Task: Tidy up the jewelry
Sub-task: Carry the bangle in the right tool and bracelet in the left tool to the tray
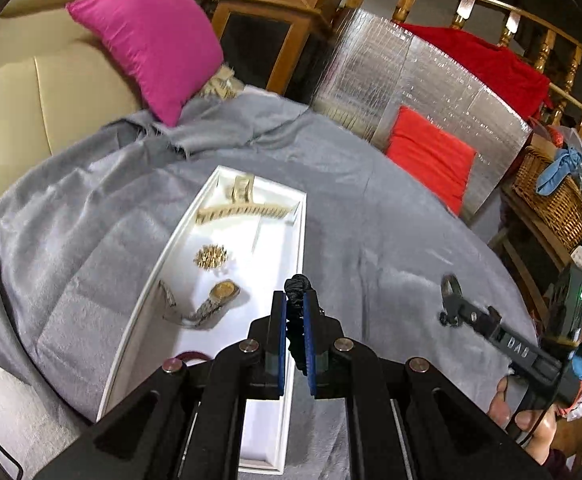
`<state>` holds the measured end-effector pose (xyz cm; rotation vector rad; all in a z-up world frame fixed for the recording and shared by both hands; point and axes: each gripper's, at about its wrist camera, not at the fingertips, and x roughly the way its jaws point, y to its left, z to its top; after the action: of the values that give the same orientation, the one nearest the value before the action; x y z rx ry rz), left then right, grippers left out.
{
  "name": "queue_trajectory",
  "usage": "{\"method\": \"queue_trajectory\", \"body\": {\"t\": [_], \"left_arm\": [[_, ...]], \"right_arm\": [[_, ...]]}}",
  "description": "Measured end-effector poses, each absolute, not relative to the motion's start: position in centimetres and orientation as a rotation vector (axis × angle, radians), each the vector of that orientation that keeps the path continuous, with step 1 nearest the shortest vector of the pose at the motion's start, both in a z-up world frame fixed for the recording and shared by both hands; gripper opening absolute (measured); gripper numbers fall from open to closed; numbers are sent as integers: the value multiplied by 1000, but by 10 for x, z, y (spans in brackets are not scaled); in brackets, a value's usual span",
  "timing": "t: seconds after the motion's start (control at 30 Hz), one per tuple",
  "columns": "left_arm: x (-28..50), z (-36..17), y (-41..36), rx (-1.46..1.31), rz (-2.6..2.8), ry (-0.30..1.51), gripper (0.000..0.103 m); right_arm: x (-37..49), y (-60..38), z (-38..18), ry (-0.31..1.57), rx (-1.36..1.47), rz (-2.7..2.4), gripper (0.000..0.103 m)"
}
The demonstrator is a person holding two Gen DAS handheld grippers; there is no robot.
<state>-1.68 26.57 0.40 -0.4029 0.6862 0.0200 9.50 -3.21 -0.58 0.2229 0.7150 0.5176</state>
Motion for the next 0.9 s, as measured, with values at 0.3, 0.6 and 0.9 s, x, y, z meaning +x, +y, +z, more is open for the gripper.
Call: {"method": "queue_trajectory", "body": {"t": [0.3, 0.6, 0.9], "left_arm": [[3, -44, 278, -481, 69, 857, 8], [14, -69, 284, -550, 90, 947, 8], [10, -77, 290, -592, 89, 972, 8]], "right_arm": [[131, 73, 13, 772, 197, 686, 63], [167, 155, -16, 967, 201, 755, 63], [192, 172, -52, 1072, 248, 732, 63]]}}
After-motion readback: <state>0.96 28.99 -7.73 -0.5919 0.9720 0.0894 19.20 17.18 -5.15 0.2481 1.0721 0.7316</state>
